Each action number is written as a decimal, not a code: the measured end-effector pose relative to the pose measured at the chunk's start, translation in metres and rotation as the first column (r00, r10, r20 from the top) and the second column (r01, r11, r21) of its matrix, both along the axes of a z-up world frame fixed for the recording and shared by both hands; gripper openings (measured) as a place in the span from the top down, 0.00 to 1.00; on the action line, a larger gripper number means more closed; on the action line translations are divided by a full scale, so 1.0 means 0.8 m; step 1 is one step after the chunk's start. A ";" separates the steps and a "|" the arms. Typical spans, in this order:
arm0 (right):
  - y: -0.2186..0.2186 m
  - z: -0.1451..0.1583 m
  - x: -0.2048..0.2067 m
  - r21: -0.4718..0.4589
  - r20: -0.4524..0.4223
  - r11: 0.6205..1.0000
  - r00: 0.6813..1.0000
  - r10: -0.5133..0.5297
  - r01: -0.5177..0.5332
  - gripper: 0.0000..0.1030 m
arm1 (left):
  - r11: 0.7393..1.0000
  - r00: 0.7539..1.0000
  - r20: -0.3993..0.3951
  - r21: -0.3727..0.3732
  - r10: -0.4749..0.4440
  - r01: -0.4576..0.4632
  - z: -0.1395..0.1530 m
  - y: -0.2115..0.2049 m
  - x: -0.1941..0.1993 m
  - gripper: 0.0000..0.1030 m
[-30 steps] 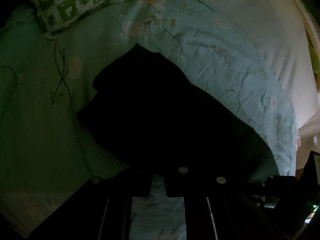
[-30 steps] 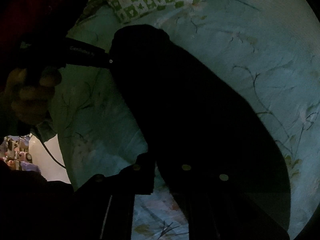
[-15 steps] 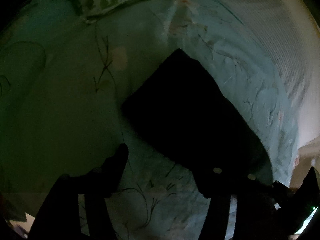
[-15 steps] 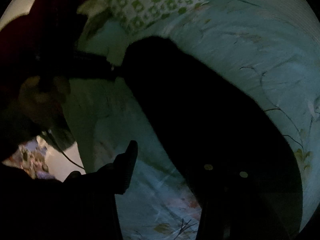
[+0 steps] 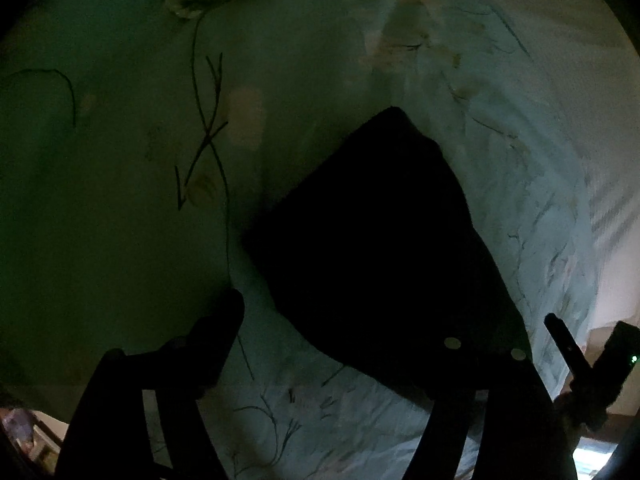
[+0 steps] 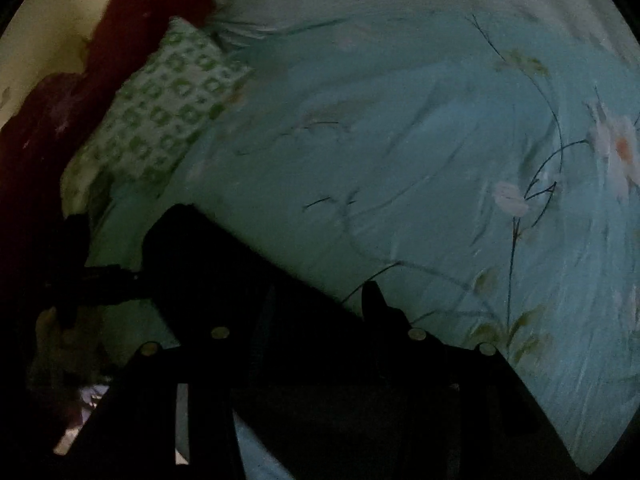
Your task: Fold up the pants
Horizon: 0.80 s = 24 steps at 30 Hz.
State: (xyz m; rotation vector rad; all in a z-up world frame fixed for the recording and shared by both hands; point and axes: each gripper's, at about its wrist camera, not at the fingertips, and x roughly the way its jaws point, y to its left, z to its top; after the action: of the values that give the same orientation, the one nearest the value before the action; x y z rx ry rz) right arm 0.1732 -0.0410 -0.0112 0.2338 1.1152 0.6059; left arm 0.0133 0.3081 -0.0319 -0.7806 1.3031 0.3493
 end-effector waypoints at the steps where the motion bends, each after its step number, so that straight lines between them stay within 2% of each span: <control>1: 0.005 -0.004 0.007 -0.010 -0.008 1.000 1.000 0.011 -0.011 0.55 | 1.000 1.000 -0.001 0.000 0.000 0.000 -0.001 0.000 0.001 0.28; 4: 0.034 -0.019 0.021 -0.030 -0.034 0.997 0.997 0.075 -0.076 0.55 | 1.000 1.000 0.003 0.012 -0.008 0.008 -0.002 0.001 -0.003 0.28; 9: 0.076 -0.045 0.024 -0.120 -0.077 0.969 0.975 0.210 -0.218 0.56 | 1.000 1.000 0.020 0.014 -0.012 0.011 -0.005 0.001 -0.003 0.36; 14: 0.097 -0.062 0.010 -0.148 -0.112 0.928 0.938 0.329 -0.343 0.60 | 1.000 0.999 0.043 0.019 -0.021 0.020 -0.016 -0.005 0.006 0.50; 17: 0.098 -0.065 0.012 -0.135 -0.126 0.924 0.932 0.341 -0.357 0.65 | 0.999 0.998 0.061 0.037 -0.023 0.021 -0.022 -0.007 0.012 0.58; 18: 0.099 -0.064 0.014 -0.131 -0.131 0.923 0.929 0.345 -0.361 0.70 | 0.999 0.997 0.067 0.046 -0.025 0.022 -0.020 -0.008 0.013 0.63; 20: 0.098 -0.056 0.012 -0.138 -0.117 0.917 0.926 0.360 -0.374 0.79 | 0.997 0.994 0.094 0.069 -0.047 0.041 -0.011 -0.011 0.013 0.81; 22: 0.088 -0.038 0.002 -0.148 -0.080 0.915 0.927 0.367 -0.375 0.84 | 0.995 0.989 0.130 0.085 -0.070 0.060 0.001 -0.014 0.012 0.84; 24: 0.084 -0.011 -0.007 -0.169 -0.004 0.918 0.931 0.364 -0.359 0.87 | 0.993 0.972 0.210 0.088 -0.101 0.084 0.023 -0.018 0.004 0.86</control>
State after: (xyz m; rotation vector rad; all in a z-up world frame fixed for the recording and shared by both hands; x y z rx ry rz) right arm 0.1679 0.0259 -0.0200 -0.1314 1.1854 0.8357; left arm 0.0166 0.2941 -0.0132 -0.6696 1.1121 0.2331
